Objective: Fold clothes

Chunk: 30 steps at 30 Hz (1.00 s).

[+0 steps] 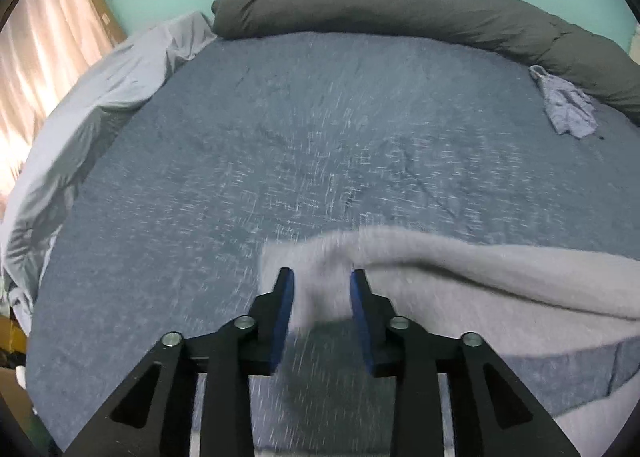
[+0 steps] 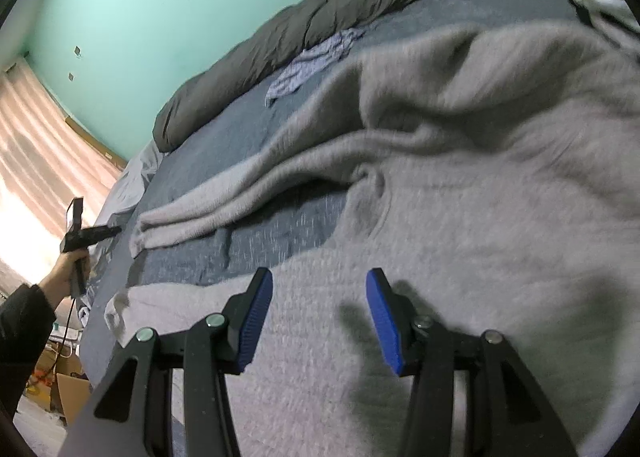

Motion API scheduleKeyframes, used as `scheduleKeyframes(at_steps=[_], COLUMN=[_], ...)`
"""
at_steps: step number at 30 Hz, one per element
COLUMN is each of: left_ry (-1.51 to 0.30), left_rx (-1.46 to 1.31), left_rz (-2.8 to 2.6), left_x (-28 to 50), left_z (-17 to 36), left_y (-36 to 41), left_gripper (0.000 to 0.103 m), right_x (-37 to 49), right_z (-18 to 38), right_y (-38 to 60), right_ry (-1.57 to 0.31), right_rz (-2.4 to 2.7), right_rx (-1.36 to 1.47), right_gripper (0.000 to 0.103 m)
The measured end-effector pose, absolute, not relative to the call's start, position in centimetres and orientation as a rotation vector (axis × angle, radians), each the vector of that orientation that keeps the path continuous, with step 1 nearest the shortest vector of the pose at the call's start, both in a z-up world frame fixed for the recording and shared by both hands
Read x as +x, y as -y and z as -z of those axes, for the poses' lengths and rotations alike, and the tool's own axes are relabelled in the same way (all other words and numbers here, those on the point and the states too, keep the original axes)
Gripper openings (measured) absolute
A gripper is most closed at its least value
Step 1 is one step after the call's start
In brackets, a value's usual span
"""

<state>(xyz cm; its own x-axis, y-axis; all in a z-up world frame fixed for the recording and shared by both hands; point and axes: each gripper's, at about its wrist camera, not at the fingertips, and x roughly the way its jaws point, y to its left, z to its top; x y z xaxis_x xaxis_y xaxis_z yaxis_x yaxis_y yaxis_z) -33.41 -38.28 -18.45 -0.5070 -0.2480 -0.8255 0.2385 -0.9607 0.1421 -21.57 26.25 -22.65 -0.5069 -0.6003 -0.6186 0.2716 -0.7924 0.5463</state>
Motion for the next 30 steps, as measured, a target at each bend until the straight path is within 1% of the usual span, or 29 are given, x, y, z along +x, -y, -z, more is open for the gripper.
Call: scheduleKeyframes(at_steps=[3,5,6,10,13,16,21,24,29,30], left_ry=[0.043,0.023,0.014,-0.017,-0.027,-0.031,-0.185,-0.247,-0.384,-0.411], left_rx=[1.369,1.381,1.387,1.423,1.465,1.491,1.513,1.515,1.515,1.513], left_rz=[2.544,2.583,2.603,2.699,2.763,2.811,2.879,2.894,2.903,2.904], left_x=[-31.5,-30.4,-29.8,-27.3,-26.0,-25.3,-25.2,-25.2,-24.6,-24.4], left_z=[17.1,16.9,16.8,17.2,18.3,19.7,21.8,23.1,25.0,25.3], left_y=[36.8,35.3,34.6,30.4,26.8,23.4,19.1,17.1,14.7,14.3], left_gripper=[0.034,0.035,0.035,0.038,0.039,0.04,0.04,0.04,0.04,0.04], right_x=[-21.9,-22.6,-23.3,-26.3,-29.4,-32.0,-35.0,-36.2,-36.5,-36.4], right_z=[20.3,18.5,17.7,14.8,13.9,14.2,16.6,18.8,20.4,20.6], right_y=[-28.0,-29.4,-30.2,-34.1,-37.5,-40.3,-42.2,-42.1,-40.3,-39.7], right_ry=[0.509,0.457,0.433,0.341,0.329,0.367,0.466,0.518,0.478,0.455], right_rz=[2.336,2.369,2.385,2.453,2.521,2.574,2.564,2.51,2.459,2.444], right_rx=[1.13,1.123,1.134,1.185,1.254,1.324,1.443,1.499,1.516,1.509], right_gripper=[0.05,0.056,0.06,0.06,0.06,0.06,0.06,0.06,0.06,0.051])
